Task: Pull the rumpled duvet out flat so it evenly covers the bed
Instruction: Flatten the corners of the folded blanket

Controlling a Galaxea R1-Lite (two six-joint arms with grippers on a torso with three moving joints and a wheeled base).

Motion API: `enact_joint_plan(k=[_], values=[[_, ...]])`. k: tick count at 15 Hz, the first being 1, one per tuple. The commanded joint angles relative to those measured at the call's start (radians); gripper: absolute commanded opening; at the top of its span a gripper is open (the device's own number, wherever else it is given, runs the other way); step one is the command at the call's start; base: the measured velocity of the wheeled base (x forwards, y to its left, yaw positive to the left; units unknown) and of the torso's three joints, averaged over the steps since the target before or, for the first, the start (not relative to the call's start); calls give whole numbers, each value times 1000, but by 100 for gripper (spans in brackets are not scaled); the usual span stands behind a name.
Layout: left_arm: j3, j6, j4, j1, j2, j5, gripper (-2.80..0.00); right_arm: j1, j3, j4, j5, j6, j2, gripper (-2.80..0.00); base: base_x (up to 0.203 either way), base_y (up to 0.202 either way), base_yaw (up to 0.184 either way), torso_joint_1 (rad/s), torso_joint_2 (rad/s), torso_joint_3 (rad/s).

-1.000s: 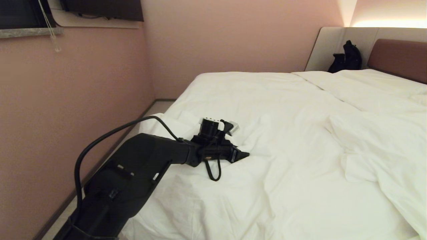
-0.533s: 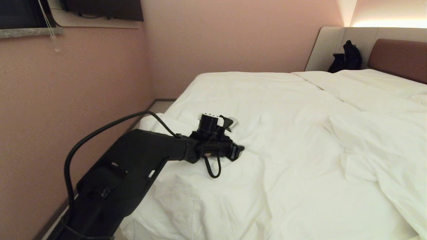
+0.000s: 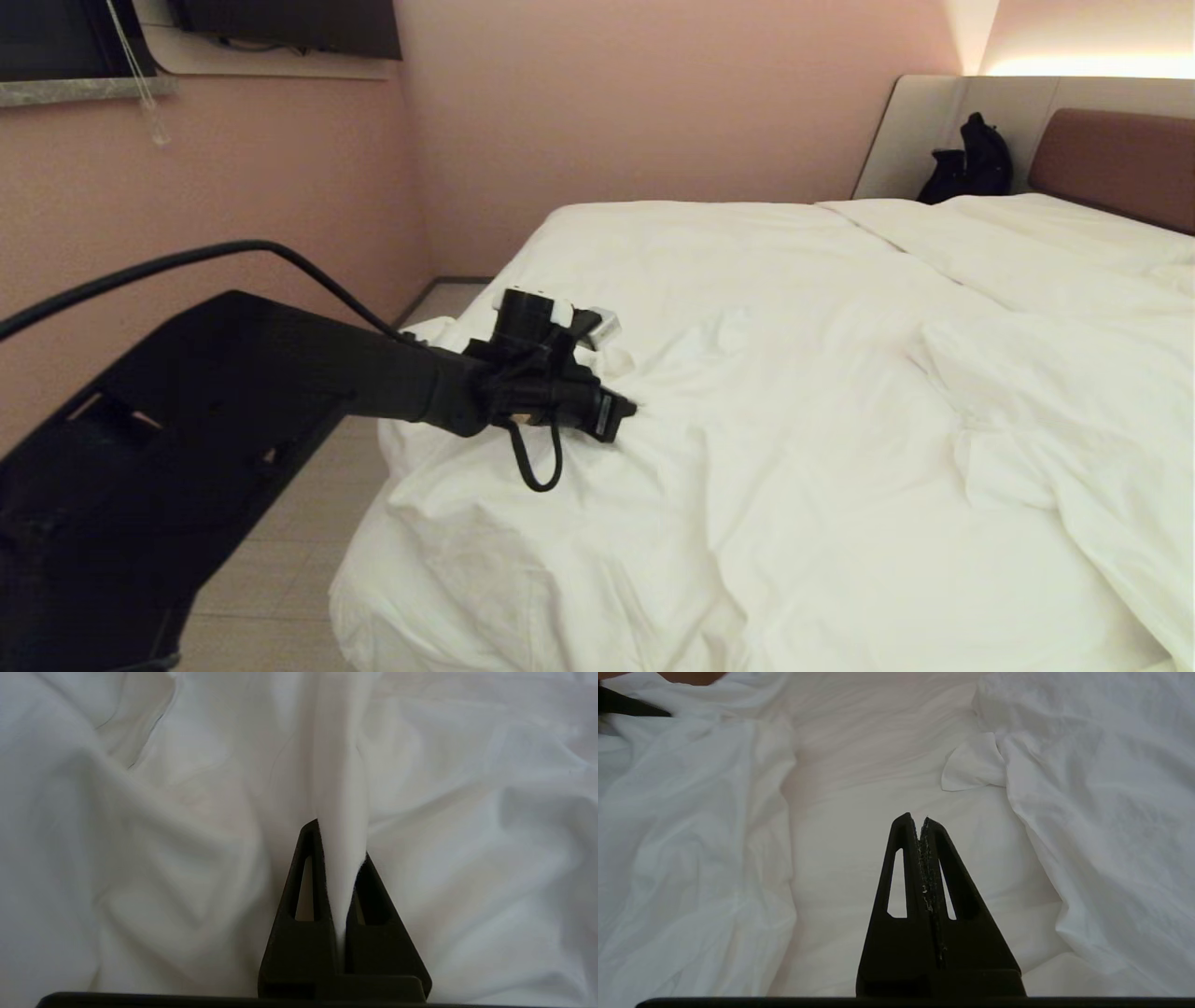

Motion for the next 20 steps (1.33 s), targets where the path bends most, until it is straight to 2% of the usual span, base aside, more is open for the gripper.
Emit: enact_joint_plan(k=[1,5,8,11,14,17,20], values=[[99,-1,-4,21,-144,-3,-280,0,0,0,0,0,1,-280,0,0,0,0,0,0],[221,-7,-5,53,-327,2,-280,0,0,0,0,0,1,-280,0,0,0,0,0,0],[358,-8,-3,100,-470,6,-280,0,0,0,0,1,1,-280,0,0,0,0,0,0],[477,-26,5,189,-595,6,-280,0,0,0,0,0,1,-280,0,0,0,0,0,0],[550,-109,20,286,-718,14,-280,0,0,0,0,1,1,-280,0,0,0,0,0,0],[626,-124,72,364,-811,15,-280,0,0,0,0,0,1,-280,0,0,0,0,0,0],[722,-125,94,408,-894,16,-280,0,0,0,0,0,1,-280,0,0,0,0,0,0]])
